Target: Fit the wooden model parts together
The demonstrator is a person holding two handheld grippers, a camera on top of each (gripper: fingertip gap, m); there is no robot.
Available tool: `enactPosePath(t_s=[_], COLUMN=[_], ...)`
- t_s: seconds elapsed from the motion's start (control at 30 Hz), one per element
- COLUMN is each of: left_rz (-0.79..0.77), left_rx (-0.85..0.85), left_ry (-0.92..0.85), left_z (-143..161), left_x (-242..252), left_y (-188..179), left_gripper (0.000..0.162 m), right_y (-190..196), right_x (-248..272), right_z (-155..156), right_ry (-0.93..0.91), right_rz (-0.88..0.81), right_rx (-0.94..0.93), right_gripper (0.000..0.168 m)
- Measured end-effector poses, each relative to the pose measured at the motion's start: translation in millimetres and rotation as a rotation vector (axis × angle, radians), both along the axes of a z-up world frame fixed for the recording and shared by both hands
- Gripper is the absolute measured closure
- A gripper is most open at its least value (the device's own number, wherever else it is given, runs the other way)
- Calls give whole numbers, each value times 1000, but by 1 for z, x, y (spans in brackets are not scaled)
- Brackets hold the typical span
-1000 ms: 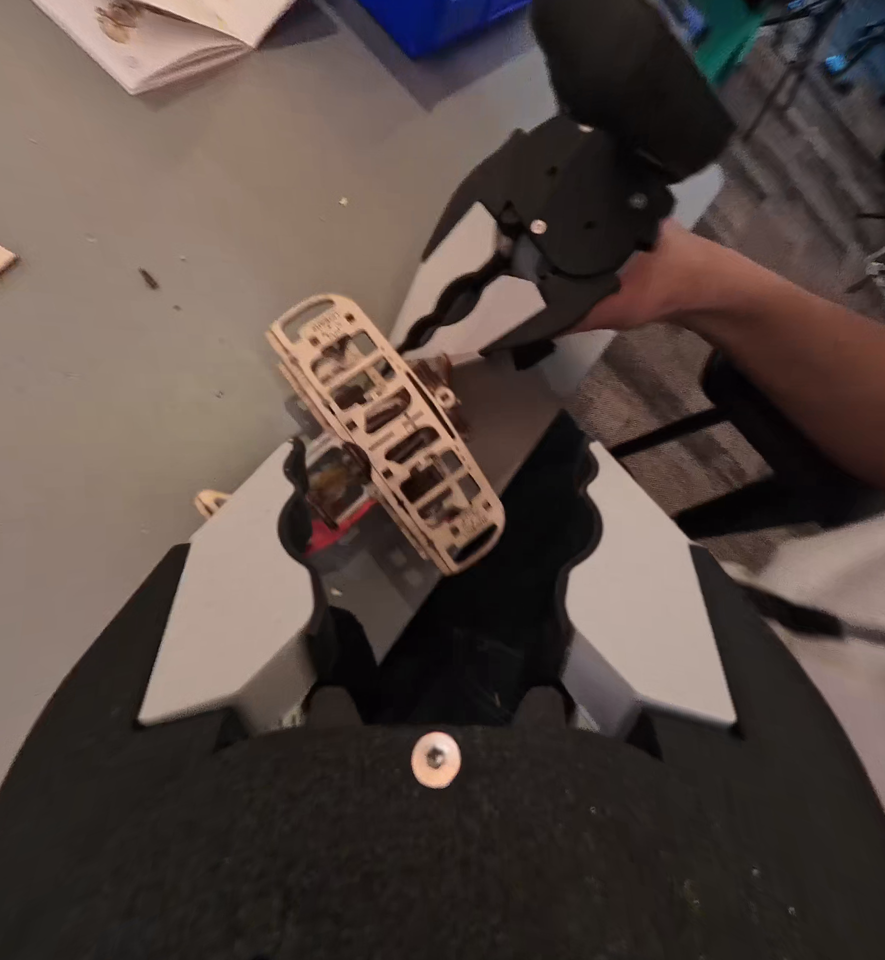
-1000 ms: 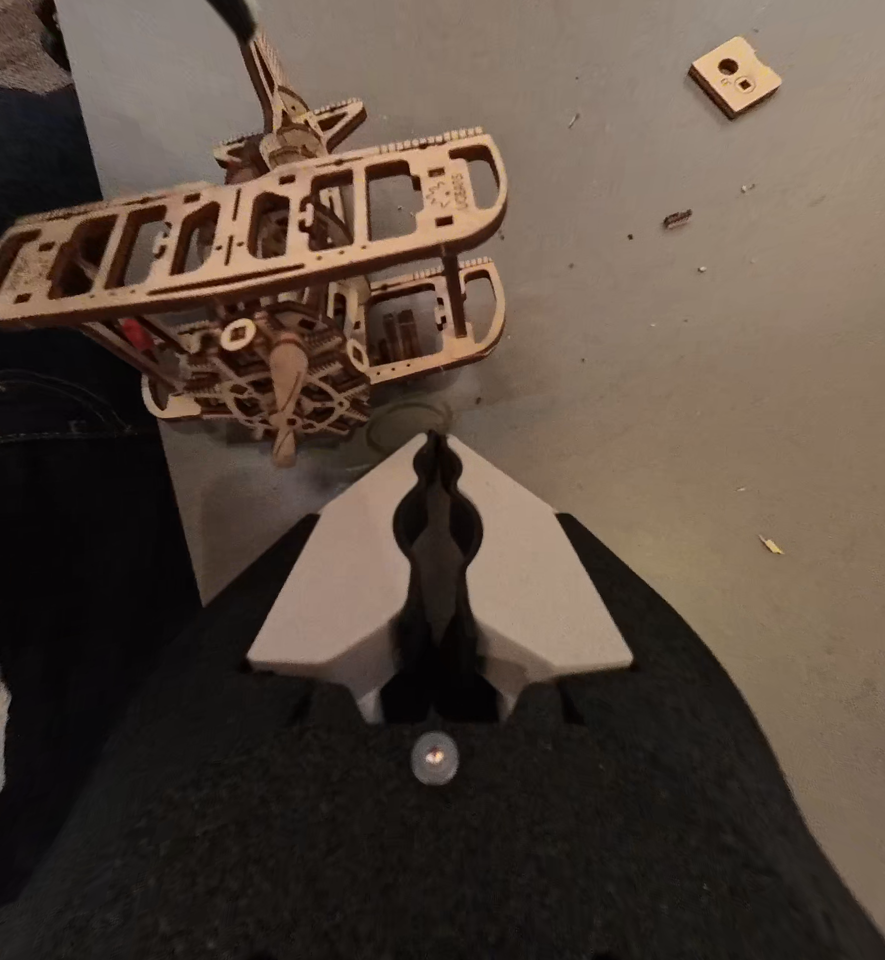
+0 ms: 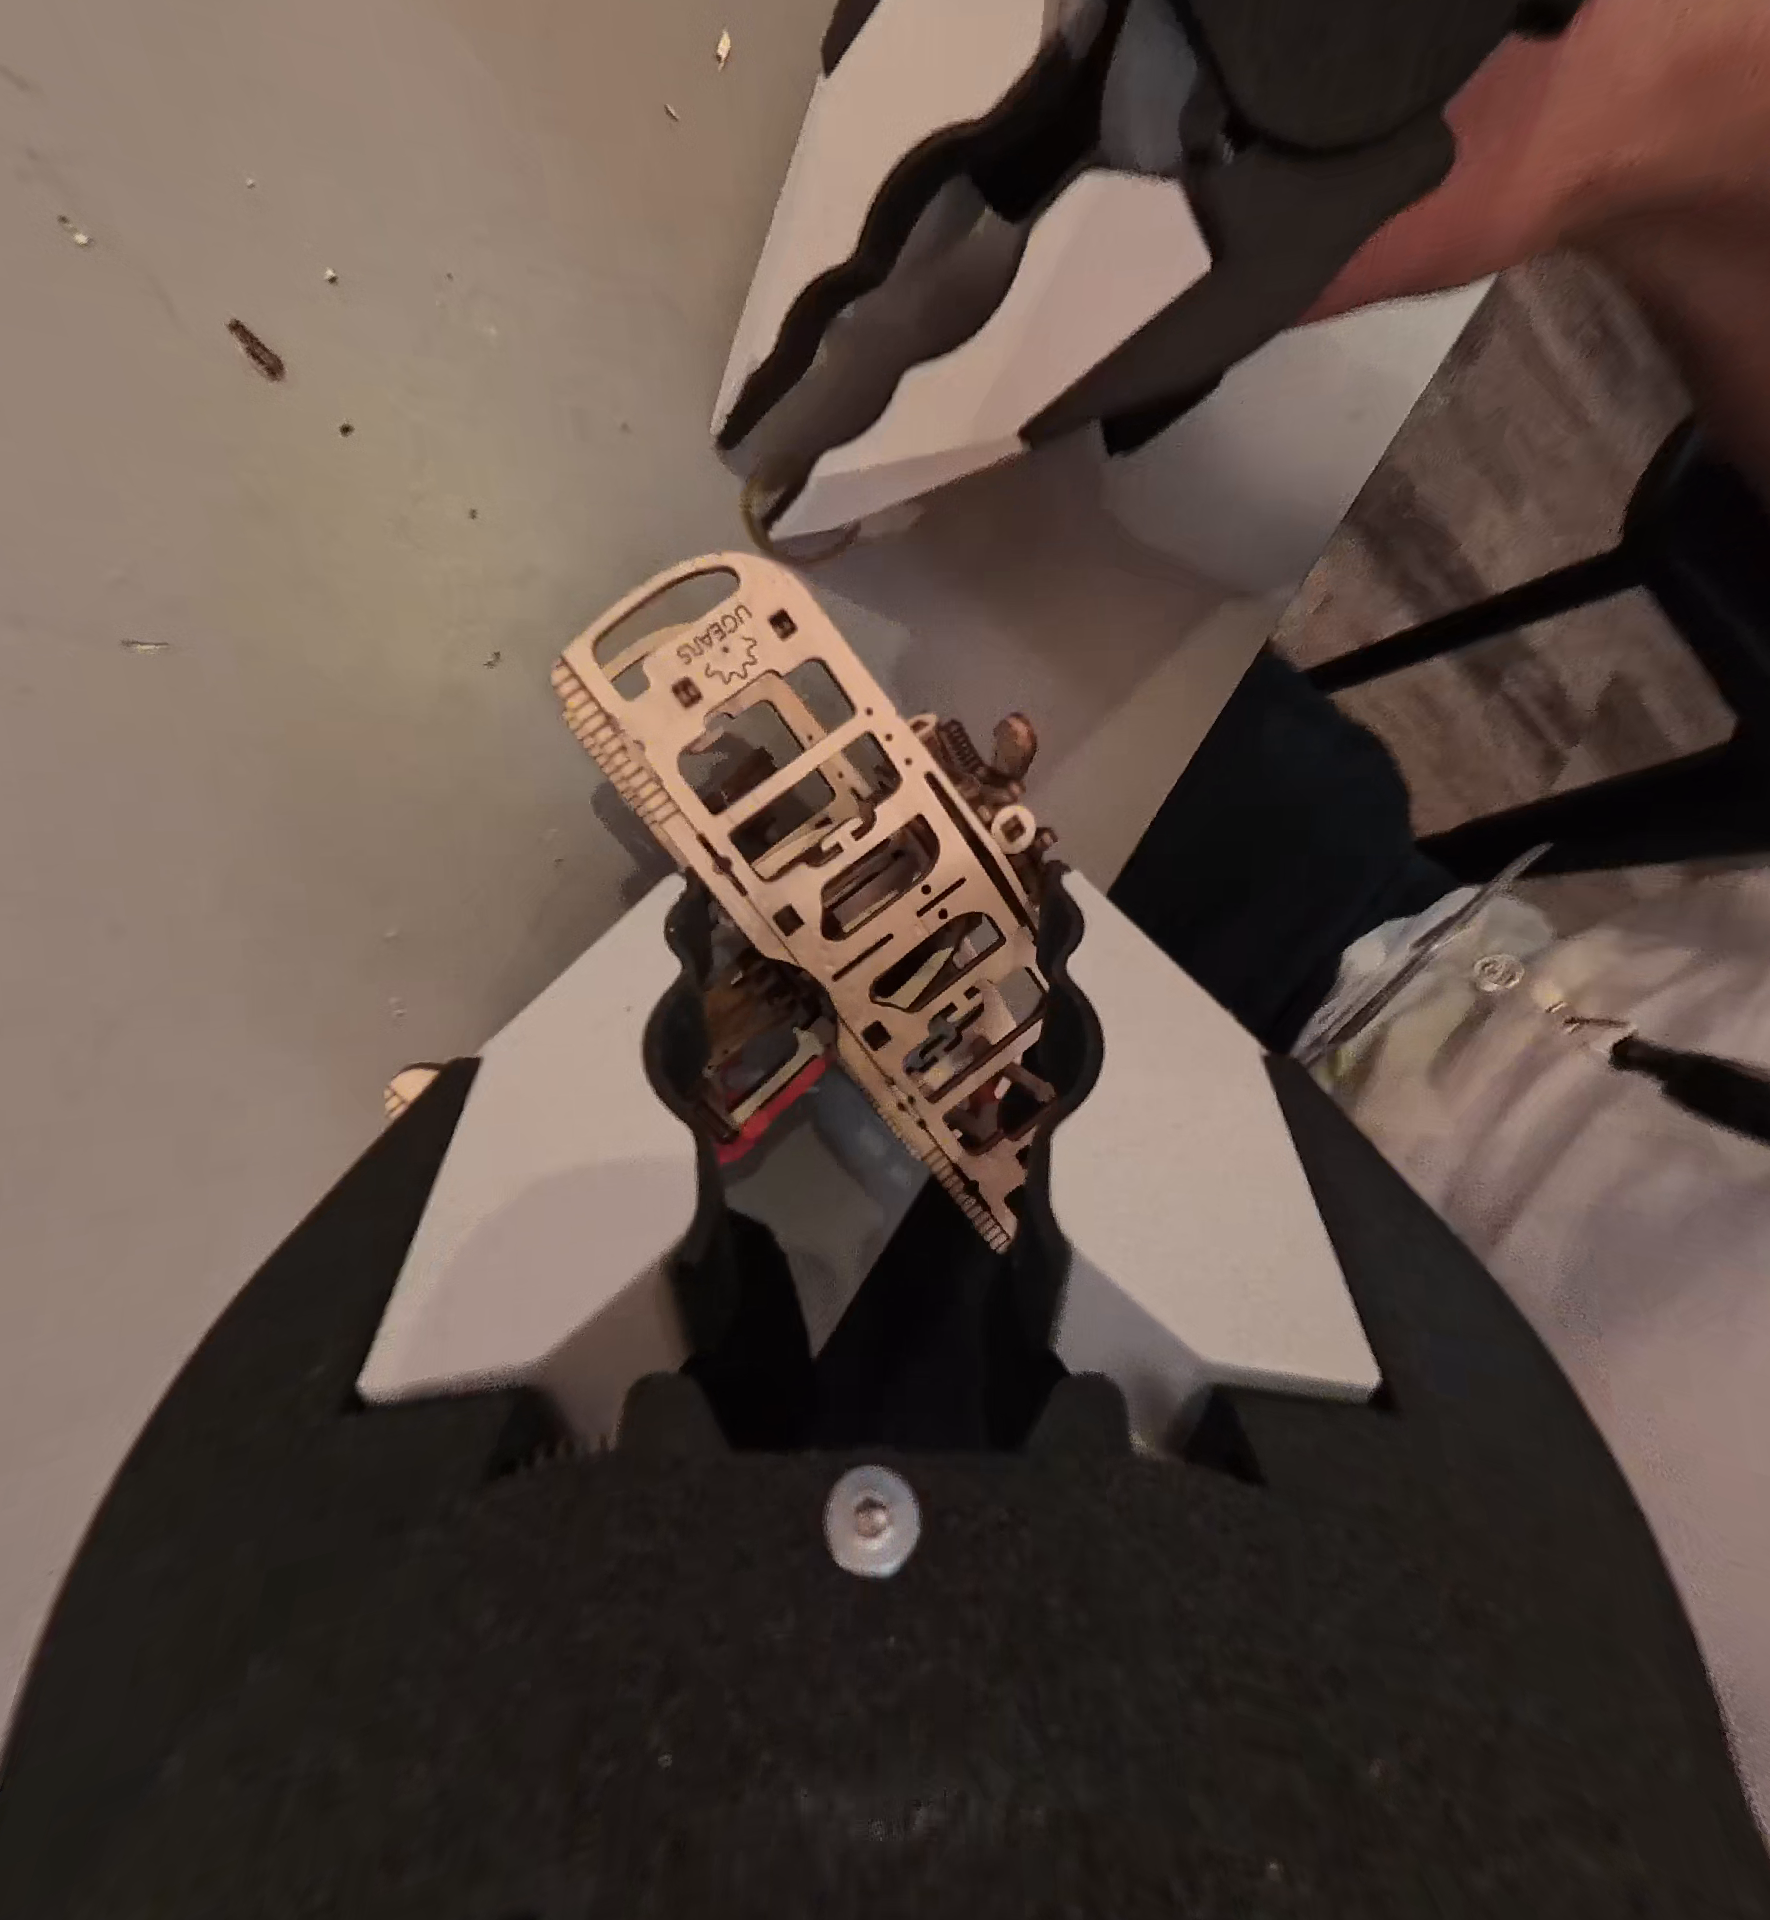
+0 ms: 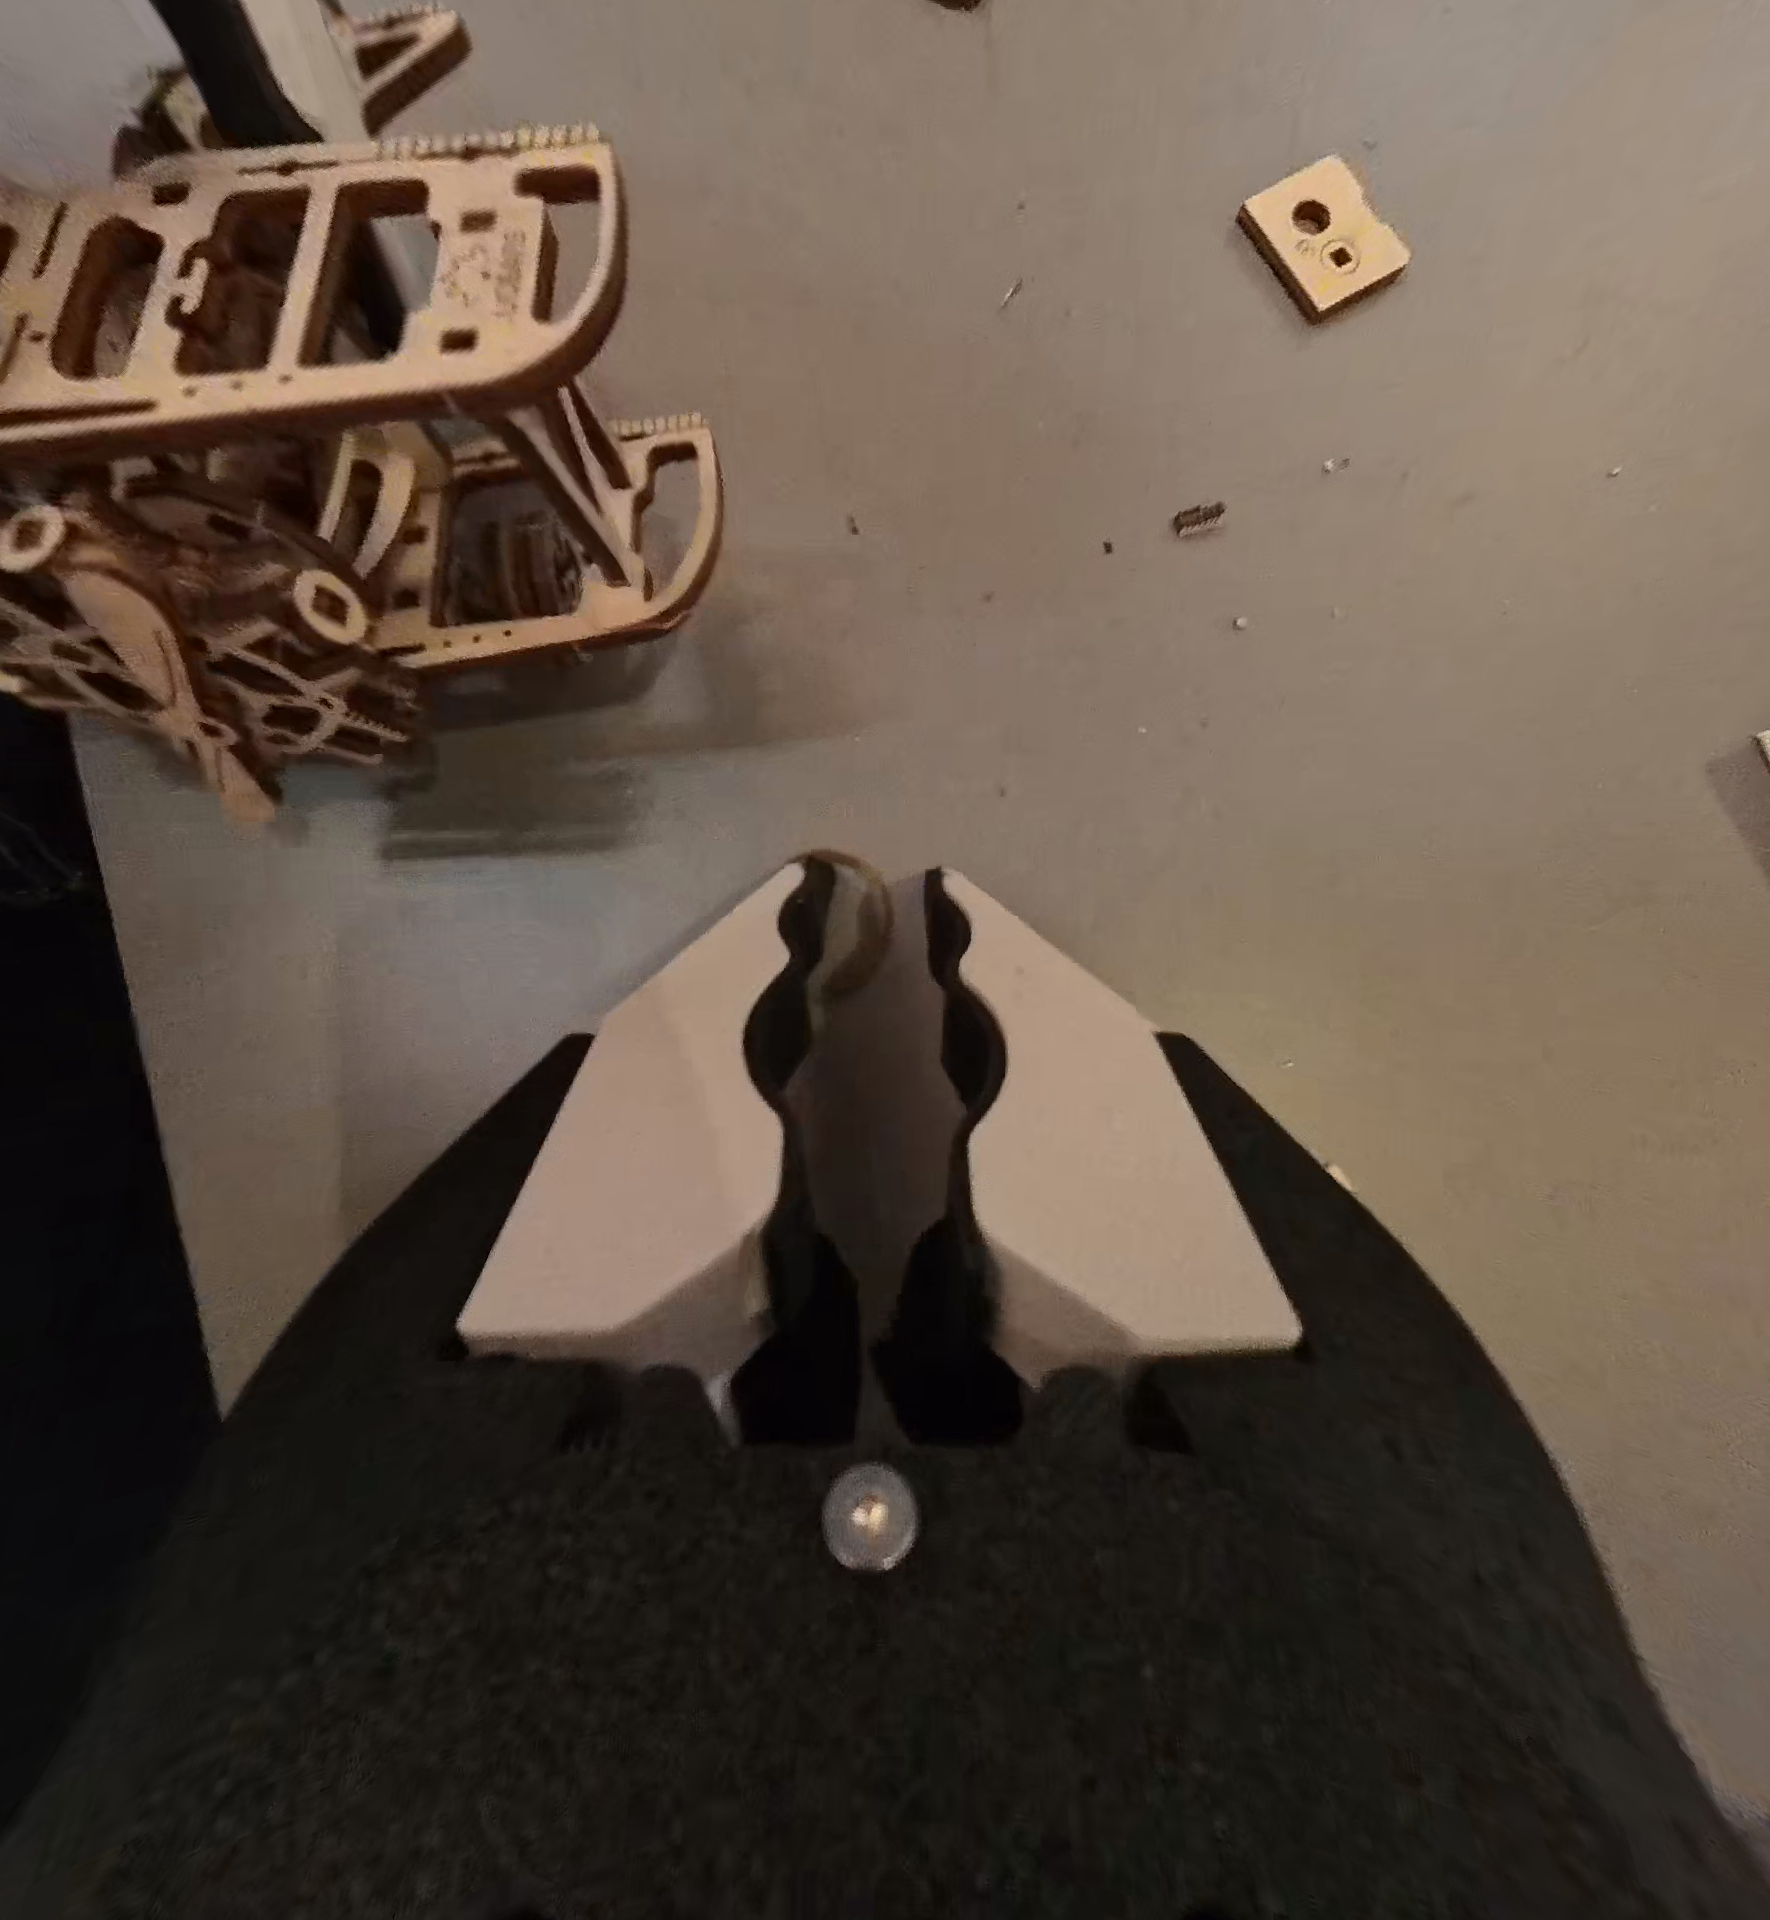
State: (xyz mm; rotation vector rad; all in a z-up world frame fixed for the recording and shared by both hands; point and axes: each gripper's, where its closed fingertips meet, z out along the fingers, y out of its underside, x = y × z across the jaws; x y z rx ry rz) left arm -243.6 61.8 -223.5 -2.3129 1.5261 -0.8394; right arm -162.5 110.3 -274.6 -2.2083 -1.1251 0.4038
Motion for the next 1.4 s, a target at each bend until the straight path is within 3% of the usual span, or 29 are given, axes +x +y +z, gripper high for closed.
enactPosePath(t_s=[0.07,0.33,0.63,0.7,0.8,0.87,0.97,1.03,1.13,1.27,1.3,1.4], left_rz=[-29,-55,-8,4,15,4,14,30,37,39,39,35], left_rx=[19,20,-63,-63,-25,-8,17,12,1,15,17,29], left_ry=[14,-35,-140,-164,-180,-128,-87,-87,-77,-72,-65,-77], left_z=[0,1,11,17,22,15,5,2,0,1,0,1], left_x=[-6,-9,-9,-10,-11,-12,-10,-6,-5,-13,-16,-24], left_y=[5,18,15,15,17,13,6,4,4,5,6,10], left_gripper=[102,104,104,102,94,79,74,80,105,107,107,107], right_y=[1,1,4,6,9,2,-10,-11,-8,-5,-5,-5], right_x=[-1,-3,-28,-27,-10,-6,-17,-21,-16,-17,-18,-18], right_z=[0,5,102,95,57,34,29,23,2,-1,-1,-1], right_ry=[-1,-8,278,231,124,102,150,110,-27,-7,-2,-22], right_rz=[12,-7,-60,-75,-116,-100,-10,29,42,15,10,0], right_rx=[-15,-14,161,122,58,-45,-50,8,24,-10,-13,-28], right_gripper=[168,168,168,168,167,147,145,152,152,159,168,168])
